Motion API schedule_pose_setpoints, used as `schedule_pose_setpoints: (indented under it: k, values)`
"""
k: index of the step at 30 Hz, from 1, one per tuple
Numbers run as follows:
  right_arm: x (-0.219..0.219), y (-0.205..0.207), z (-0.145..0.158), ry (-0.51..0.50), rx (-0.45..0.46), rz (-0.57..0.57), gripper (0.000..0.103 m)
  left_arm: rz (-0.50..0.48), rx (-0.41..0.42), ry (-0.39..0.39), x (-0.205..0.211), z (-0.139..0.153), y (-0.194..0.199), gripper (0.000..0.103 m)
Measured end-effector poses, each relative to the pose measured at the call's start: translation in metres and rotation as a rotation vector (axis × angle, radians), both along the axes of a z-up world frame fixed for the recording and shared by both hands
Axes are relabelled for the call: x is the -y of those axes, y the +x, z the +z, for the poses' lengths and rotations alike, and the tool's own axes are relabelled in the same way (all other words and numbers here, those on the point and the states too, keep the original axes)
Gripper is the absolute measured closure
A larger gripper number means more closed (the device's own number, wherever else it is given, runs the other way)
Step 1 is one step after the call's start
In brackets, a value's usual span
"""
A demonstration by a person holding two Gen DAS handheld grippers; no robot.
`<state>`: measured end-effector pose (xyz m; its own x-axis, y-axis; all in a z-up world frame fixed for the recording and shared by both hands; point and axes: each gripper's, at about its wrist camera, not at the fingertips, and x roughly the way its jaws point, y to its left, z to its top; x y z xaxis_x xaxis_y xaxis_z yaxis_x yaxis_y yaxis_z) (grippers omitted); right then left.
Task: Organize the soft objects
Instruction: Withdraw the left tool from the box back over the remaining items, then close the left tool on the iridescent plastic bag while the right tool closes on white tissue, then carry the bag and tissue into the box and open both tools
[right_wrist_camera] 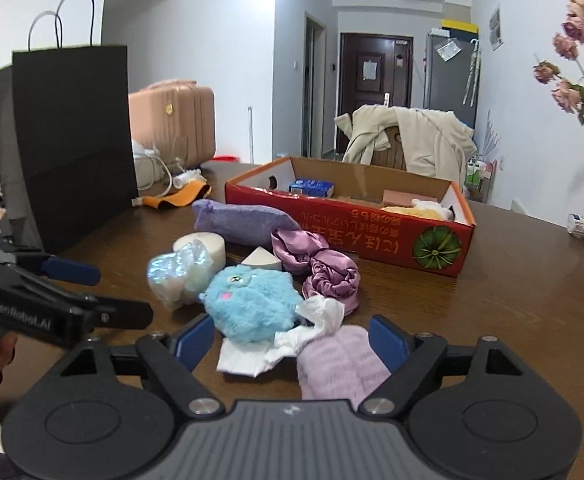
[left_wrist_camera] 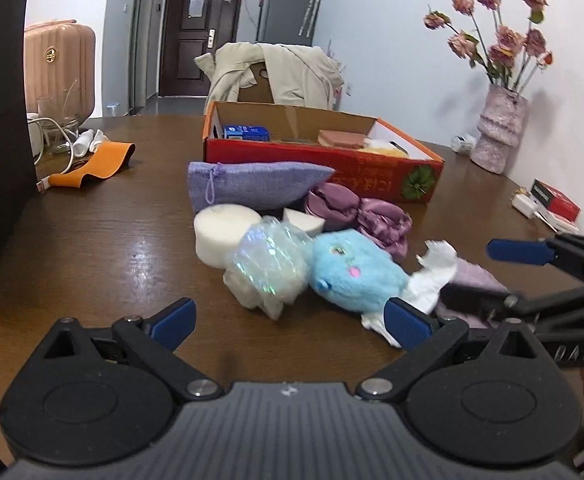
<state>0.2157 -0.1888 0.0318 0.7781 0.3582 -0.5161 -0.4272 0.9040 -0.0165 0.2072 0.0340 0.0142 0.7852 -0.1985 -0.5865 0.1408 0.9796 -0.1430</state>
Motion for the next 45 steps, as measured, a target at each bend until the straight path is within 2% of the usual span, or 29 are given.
schedule_pose_setpoints:
  k: [5, 8, 11, 13, 14, 16, 17, 19, 20, 22, 26, 33, 37, 40, 42, 45]
  values:
    - [-0.02, 0.022, -0.016, -0.054, -0.022, 0.062, 0.021, 0.034, 0.008, 0.002, -0.008, -0.002, 0.021, 0.003]
    - [-0.035, 0.029, -0.029, -0.127, -0.025, 0.08, 0.021, 0.052, 0.018, -0.007, -0.014, -0.002, 0.033, 0.008]
    - [-0.048, 0.029, -0.038, -0.188, -0.03, 0.114, 0.021, 0.055, 0.021, -0.011, -0.018, -0.004, 0.044, 0.017]
    - [-0.051, 0.033, -0.043, -0.201, -0.049, 0.102, 0.023, 0.052, 0.011, -0.017, -0.019, -0.006, 0.052, 0.029]
    - [-0.05, 0.034, -0.043, -0.189, -0.055, 0.095, 0.026, 0.047, 0.003, -0.024, -0.019, -0.008, 0.055, 0.034]
    - [-0.051, 0.036, -0.041, -0.179, -0.074, 0.106, 0.042, 0.03, -0.011, -0.046, -0.021, -0.01, 0.061, 0.053]
    - [-0.051, 0.037, -0.041, -0.171, -0.085, 0.115, 0.046, 0.027, -0.017, -0.056, -0.022, -0.012, 0.063, 0.057]
    - [-0.05, 0.037, -0.04, -0.144, -0.113, 0.14, 0.062, 0.035, -0.017, -0.063, -0.023, -0.013, 0.064, 0.068]
    - [-0.05, 0.038, -0.039, -0.132, -0.124, 0.151, 0.067, 0.038, -0.014, -0.066, -0.024, -0.013, 0.063, 0.069]
    - [-0.05, 0.037, -0.038, -0.129, -0.126, 0.15, 0.088, 0.041, -0.009, -0.071, -0.026, -0.01, 0.06, 0.075]
    - [-0.046, 0.035, -0.033, -0.122, -0.141, 0.136, 0.089, 0.034, 0.012, -0.072, -0.028, 0.001, 0.047, 0.08]
    - [-0.028, 0.018, -0.005, -0.079, -0.09, 0.136, 0.089, 0.029, 0.072, -0.087, -0.033, 0.023, 0.023, 0.081]
    - [-0.008, 0.014, 0.014, -0.032, -0.04, 0.092, 0.089, 0.025, 0.093, -0.117, -0.034, 0.033, 0.021, 0.081]
    - [0.003, 0.018, 0.026, 0.001, 0.0, 0.069, 0.089, -0.002, 0.128, -0.134, -0.034, 0.049, 0.033, 0.081]
    - [0.005, 0.027, 0.035, 0.016, 0.017, 0.072, 0.089, -0.025, 0.168, -0.12, -0.03, 0.062, 0.048, 0.081]
    - [0.006, 0.056, 0.051, 0.025, 0.05, 0.092, 0.089, -0.071, 0.203, -0.116, -0.025, 0.083, 0.092, 0.081]
